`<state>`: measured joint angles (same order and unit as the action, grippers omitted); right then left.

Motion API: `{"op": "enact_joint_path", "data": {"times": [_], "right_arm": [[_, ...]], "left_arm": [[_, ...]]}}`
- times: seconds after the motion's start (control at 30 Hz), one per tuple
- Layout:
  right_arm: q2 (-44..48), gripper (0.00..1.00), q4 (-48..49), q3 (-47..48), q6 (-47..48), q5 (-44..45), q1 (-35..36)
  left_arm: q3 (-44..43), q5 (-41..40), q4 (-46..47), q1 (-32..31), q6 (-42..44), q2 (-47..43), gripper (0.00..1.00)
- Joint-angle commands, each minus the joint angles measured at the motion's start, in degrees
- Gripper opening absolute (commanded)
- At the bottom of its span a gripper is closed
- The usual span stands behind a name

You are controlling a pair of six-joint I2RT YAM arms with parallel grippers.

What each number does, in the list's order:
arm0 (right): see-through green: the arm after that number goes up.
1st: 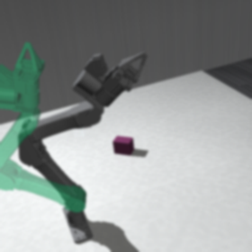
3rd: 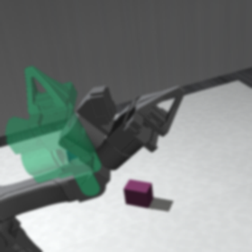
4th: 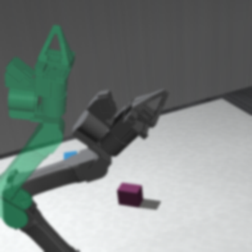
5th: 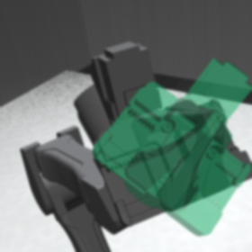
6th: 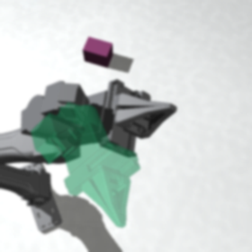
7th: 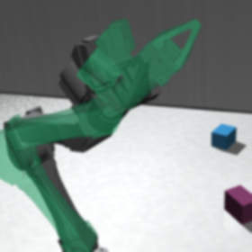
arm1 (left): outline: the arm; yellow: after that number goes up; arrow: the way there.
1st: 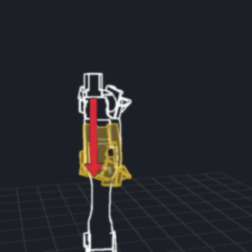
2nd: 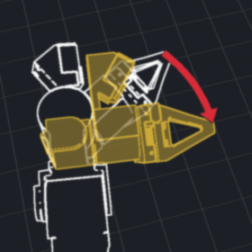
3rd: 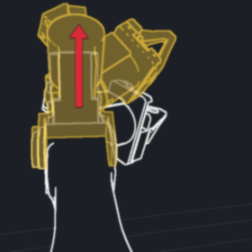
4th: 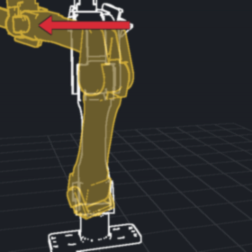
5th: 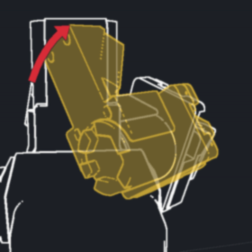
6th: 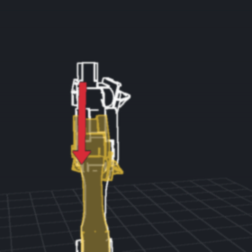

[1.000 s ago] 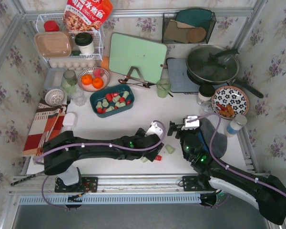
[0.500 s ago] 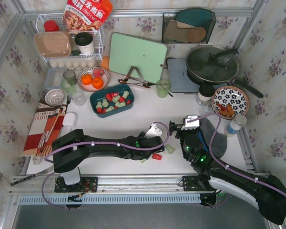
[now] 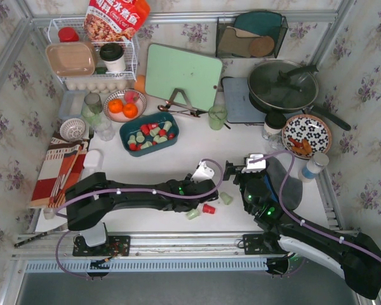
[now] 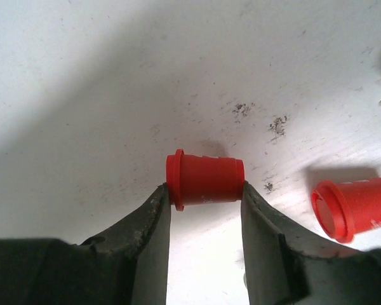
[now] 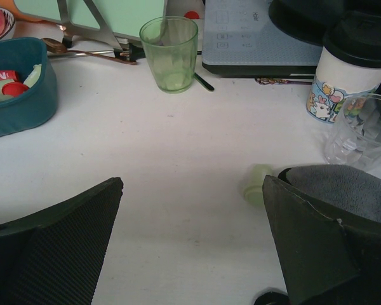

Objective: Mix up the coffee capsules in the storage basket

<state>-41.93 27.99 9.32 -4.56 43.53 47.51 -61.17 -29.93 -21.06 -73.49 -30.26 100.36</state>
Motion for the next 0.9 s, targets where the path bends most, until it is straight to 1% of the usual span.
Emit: {"op": "enact_joint_path", "data": {"times": [0.0, 0.23, 0.43, 0.57, 0.67, 0.83, 0.87], "right_arm": [[0.1, 1.0, 1.45, 0.37, -0.37, 0.47, 0.04], [0.18, 1.0, 1.37, 0.29, -0.47, 0.37, -0.02], [0.14, 1.0, 1.41, 0.3, -0.67, -0.11, 0.03], [-0.06, 1.0, 1.5, 0.35, -0.72, -0.49, 0.04], [-0.21, 1.0, 1.54, 0.35, -0.76, -1.2, 0.04], [-1.14, 1.0, 1.55, 0.76, -0.72, -1.99, 0.0], [-1.4, 1.0, 1.52, 0.9, -0.72, -2.2, 0.0]], "left_arm": [[0.29, -2.52, 0.04, 0.65, 0.68, -3.4, 0.22], [1.95, -3.21, 1.74, 3.31, 4.77, -9.48, 0.2], [2.17, -2.13, 2.98, 10.27, 9.98, -15.29, 0.2], [1.85, 0.59, 4.28, 18.65, 13.78, -18.82, 0.2], [1.58, 4.35, 5.63, 26.74, 15.34, -21.17, 0.21], [0.92, 12.55, 8.77, 39.37, 15.36, -19.83, 0.23], [0.32, 13.4, 9.11, 41.46, 15.56, -18.01, 0.24]]}}
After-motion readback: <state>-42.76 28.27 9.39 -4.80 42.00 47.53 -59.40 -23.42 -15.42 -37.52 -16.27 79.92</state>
